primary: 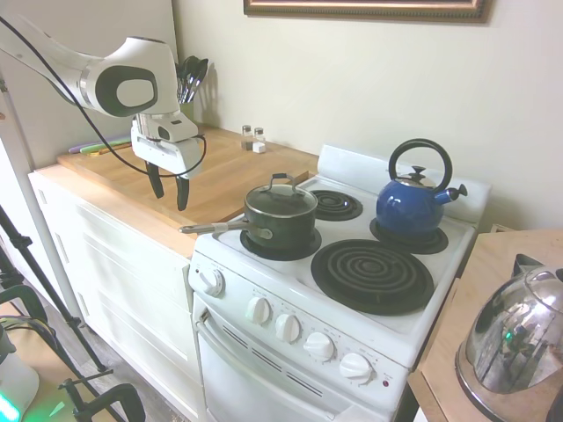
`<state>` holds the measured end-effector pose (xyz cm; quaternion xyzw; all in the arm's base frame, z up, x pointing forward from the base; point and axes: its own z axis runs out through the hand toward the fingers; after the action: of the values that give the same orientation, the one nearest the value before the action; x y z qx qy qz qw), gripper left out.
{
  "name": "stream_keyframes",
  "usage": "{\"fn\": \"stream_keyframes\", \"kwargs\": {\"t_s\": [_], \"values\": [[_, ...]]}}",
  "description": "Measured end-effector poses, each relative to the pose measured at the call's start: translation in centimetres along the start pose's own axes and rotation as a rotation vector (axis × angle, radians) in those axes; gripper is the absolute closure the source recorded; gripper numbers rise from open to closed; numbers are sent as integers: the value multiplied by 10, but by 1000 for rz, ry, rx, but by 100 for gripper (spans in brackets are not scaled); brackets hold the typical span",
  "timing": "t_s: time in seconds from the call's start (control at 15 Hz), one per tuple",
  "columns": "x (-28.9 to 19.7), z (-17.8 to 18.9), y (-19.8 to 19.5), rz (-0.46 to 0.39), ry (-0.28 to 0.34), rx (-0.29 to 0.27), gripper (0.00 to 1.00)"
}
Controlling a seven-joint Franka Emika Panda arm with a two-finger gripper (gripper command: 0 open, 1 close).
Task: Uncover the lid of the pot
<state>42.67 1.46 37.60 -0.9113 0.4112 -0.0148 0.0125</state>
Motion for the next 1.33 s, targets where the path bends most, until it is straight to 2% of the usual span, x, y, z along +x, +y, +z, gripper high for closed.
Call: {"fn": "stream_keyframes", "kwargs": {"t_s": [0.2,0.33,0.47,0.67,0.8,0.87,1.0,1.07,1.2,1.33], "values": [[1,-1,0,7,0,8,0],[7,-13,3,33,21,46,0],[20,-40,16,87,52,104,0],[65,-98,54,248,121,201,0],[108,-129,73,378,156,240,0],[130,-134,77,446,156,243,0],[171,-118,76,547,123,212,0],[187,-105,75,580,103,190,100],[209,-87,77,628,88,164,100],[220,-87,81,663,99,157,100]]}}
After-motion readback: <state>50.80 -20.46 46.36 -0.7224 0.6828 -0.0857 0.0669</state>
